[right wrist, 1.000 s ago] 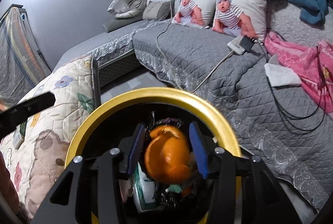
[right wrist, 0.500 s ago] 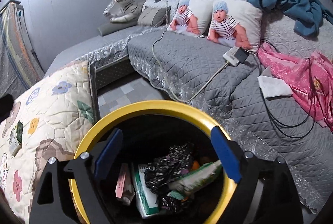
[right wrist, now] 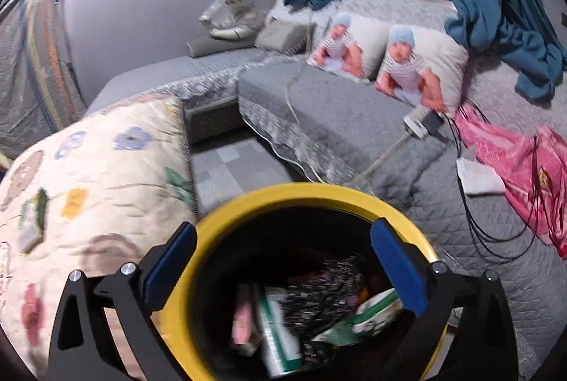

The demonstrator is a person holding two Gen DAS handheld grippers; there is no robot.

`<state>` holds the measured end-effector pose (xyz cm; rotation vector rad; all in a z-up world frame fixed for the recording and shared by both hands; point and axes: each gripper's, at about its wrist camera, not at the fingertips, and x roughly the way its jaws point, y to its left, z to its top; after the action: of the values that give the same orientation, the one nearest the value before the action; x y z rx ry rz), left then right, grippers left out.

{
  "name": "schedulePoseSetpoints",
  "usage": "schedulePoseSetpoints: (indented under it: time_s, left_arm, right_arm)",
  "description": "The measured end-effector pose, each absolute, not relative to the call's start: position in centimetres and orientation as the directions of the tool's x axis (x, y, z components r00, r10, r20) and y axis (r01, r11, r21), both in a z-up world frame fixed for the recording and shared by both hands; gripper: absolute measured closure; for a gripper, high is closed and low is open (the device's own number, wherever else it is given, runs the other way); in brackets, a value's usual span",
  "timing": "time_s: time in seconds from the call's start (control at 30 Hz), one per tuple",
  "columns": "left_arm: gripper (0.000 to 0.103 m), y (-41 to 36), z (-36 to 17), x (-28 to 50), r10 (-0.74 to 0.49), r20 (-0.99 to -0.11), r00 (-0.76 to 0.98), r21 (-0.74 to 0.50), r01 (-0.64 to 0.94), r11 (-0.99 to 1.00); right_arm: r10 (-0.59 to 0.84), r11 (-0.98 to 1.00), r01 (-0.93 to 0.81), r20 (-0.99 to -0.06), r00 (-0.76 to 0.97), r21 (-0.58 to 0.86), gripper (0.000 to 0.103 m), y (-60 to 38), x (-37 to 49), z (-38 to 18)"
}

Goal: Collect trash
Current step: 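Move both tools back over the quilt beside the lozenge box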

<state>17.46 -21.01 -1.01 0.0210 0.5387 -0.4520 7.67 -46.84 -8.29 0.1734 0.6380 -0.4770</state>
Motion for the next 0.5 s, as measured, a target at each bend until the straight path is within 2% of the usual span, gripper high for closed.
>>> schedulePoseSetpoints:
  time_s: [0.3, 0.5]
  left_arm:
    - [0.008, -10.5, -0.3, 15.5, -0.189, -0.461, 0.867, -0.023, 0.201, 0.979]
    - [0.008, -4.6, -0.2, 12.8, -0.065, -0.426, 0.902, 0.002, 0.072, 0.997]
  right_arm:
    - [-0.313, 0.932, 0.363, -0.461, 0.83, 0.02, 0.008, -35.1, 5.7, -3.4]
    - [-0.276, 0.947, 0.321, -0.438, 0.855, 0.03, 0.008, -30.1, 4.7, -2.1]
